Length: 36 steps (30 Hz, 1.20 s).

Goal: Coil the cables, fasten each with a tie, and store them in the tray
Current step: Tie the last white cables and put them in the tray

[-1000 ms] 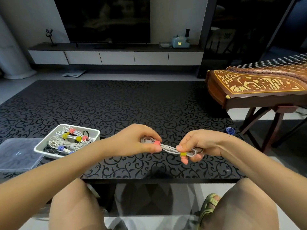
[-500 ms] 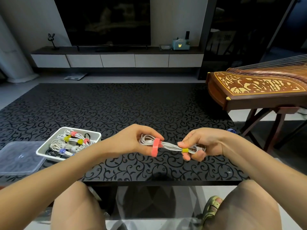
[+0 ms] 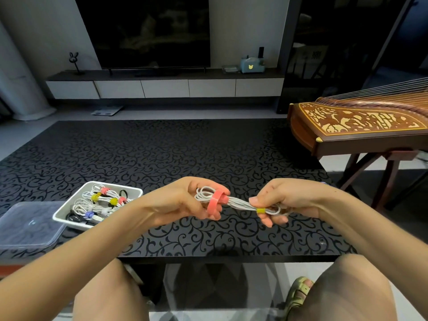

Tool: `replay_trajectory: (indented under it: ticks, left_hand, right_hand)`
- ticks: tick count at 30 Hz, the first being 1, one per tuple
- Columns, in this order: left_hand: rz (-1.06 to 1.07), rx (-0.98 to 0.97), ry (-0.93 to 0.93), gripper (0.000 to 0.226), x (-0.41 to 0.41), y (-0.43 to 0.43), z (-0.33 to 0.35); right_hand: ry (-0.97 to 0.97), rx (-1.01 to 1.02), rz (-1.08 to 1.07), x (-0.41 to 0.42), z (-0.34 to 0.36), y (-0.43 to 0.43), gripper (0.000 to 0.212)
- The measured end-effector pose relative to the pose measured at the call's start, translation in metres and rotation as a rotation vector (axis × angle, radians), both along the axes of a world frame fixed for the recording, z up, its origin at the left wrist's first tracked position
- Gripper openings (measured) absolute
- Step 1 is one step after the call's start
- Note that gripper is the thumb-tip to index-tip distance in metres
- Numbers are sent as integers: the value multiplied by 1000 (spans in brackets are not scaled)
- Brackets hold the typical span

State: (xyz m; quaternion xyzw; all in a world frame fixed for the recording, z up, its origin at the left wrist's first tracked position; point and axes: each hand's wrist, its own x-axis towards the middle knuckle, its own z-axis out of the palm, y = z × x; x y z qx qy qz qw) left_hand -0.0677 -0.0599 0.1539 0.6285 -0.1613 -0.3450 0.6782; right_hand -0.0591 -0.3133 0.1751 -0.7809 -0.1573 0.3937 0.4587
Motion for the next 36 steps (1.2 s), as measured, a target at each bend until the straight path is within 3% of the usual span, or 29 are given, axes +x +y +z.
replay_trajectory:
  ticks: [7,15,19,24,26,31,36]
  left_hand:
    - [145,157,-223,26,-6,-11,8]
    - [369,72,-46,8,-10,-28,7]
    - [396,52,82,14,-12,-32,9]
    - [411,10,138,11,-14,-35,13]
    - [430,34,131,20,-14,-37,14]
    - [515,78,-19,32,-14,-38,13]
    - [477,-18,-170,17,-16,-34,10]
  right_hand:
    - [-20,-3,-6,-3,4,1,39]
    - [-103,-35,-44,-6,16,4,42]
    - [-146,-66,-68,-10,22,5,42]
    - [-175,-71,-96,-13,27,5,42]
    - [-180,-77,-90,-14,28,5,42]
    - [-66,-26,-94,-11,24,1,41]
    - [171,115,-139,-5,20,-2,37]
